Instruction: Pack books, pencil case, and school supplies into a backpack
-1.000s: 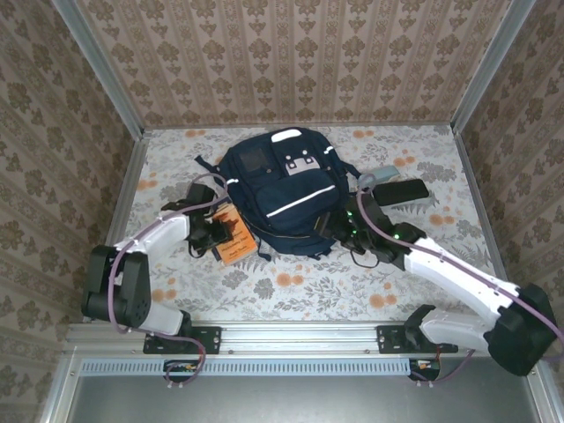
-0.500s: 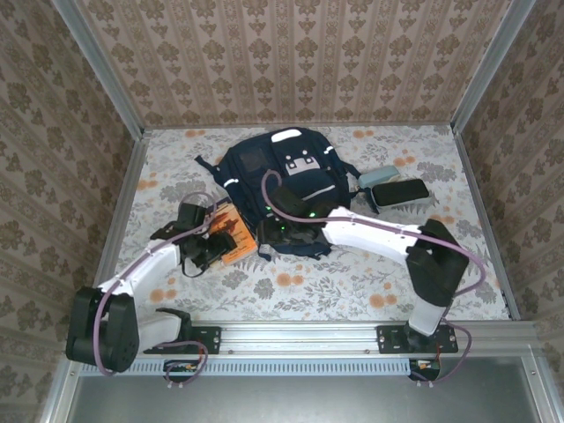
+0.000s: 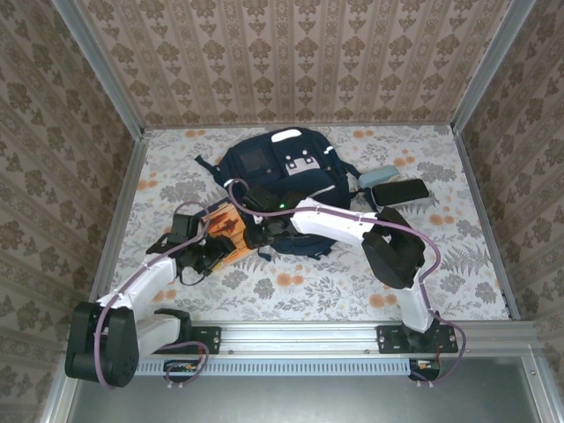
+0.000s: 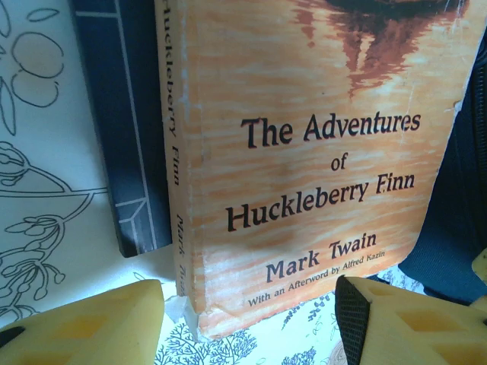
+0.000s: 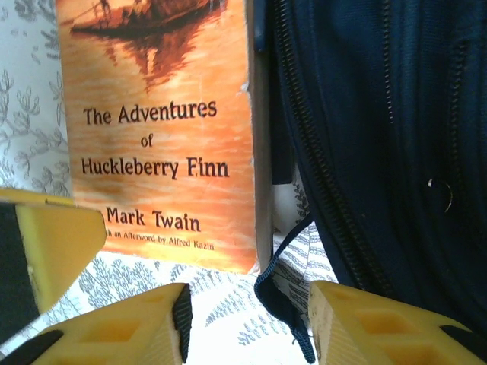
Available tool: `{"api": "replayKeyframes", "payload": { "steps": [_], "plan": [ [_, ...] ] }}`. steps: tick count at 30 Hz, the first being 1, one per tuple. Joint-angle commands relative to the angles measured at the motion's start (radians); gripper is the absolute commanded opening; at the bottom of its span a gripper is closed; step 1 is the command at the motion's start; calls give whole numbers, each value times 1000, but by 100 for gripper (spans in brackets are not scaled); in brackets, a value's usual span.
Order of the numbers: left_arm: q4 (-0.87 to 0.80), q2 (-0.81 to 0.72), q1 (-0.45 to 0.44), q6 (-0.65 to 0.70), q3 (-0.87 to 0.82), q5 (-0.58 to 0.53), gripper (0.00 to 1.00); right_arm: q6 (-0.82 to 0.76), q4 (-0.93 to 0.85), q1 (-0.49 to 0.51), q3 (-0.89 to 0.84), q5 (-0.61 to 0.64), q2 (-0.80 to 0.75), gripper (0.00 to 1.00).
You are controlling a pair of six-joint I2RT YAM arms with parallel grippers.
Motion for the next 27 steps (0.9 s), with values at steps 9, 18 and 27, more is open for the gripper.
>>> {"api": "replayKeyframes", "payload": {
  "steps": [9,18,27],
  "plan": [
    [92,-24,64,-60,-56,72,60,-150,-67,-13,112,-53,96,42],
    [79,-56,63,-83,-80,82,58,-214,-59,-19,119,-50,139,38],
    [91,-21,63,-82,-72,87,59,-256,-76,-43,87,-23,165,35]
  ]
}}
